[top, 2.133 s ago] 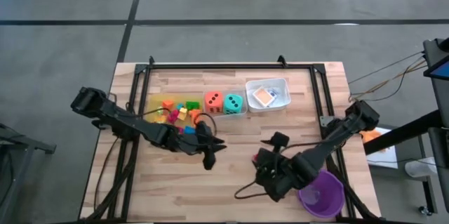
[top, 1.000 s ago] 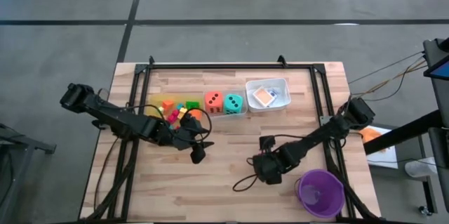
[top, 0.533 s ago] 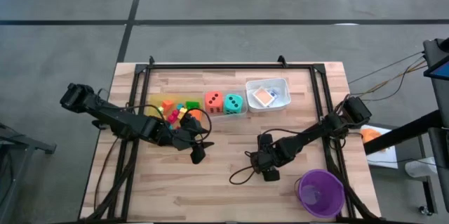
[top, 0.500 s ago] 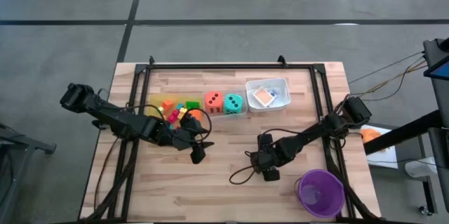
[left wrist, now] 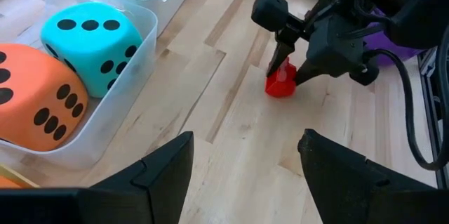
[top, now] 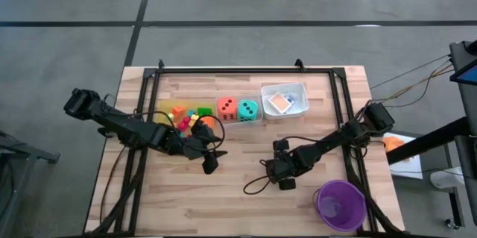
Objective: Pick & Place Toys
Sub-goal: Put the red game piece into the yellow bin
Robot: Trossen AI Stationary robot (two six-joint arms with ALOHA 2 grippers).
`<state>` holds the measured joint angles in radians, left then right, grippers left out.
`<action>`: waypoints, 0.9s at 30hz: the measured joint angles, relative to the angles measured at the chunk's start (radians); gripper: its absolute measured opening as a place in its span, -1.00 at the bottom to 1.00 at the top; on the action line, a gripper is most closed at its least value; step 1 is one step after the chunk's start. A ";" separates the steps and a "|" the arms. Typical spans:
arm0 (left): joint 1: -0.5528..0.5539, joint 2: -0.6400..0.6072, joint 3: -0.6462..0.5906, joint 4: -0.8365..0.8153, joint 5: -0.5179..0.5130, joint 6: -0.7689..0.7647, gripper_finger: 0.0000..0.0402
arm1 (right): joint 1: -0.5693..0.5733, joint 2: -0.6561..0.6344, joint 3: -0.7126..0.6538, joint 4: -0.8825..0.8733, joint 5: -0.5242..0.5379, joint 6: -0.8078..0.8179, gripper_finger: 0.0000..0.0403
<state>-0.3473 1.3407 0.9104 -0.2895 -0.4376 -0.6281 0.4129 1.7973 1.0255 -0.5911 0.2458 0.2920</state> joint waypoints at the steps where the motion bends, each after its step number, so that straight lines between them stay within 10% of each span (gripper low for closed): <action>1: 0.000 0.000 0.000 0.000 0.000 0.000 0.26 | 0.000 0.000 0.001 0.000 0.006 0.000 -0.24; 10: -0.007 0.001 0.000 -0.011 0.009 0.078 0.26 | 0.020 -0.001 0.069 0.004 0.016 0.004 -0.24; 21: -0.158 0.031 -0.048 0.299 -0.023 0.690 0.26 | 0.033 -0.003 0.341 0.008 0.167 0.000 -0.24; 27: -0.209 0.047 -0.051 0.363 -0.042 0.755 0.26 | 0.034 0.009 0.473 0.011 0.204 -0.064 -0.24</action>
<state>-0.5562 1.3881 0.8595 0.0736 -0.4799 0.1270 0.4472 1.8064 1.4983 -0.5801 0.4493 0.2279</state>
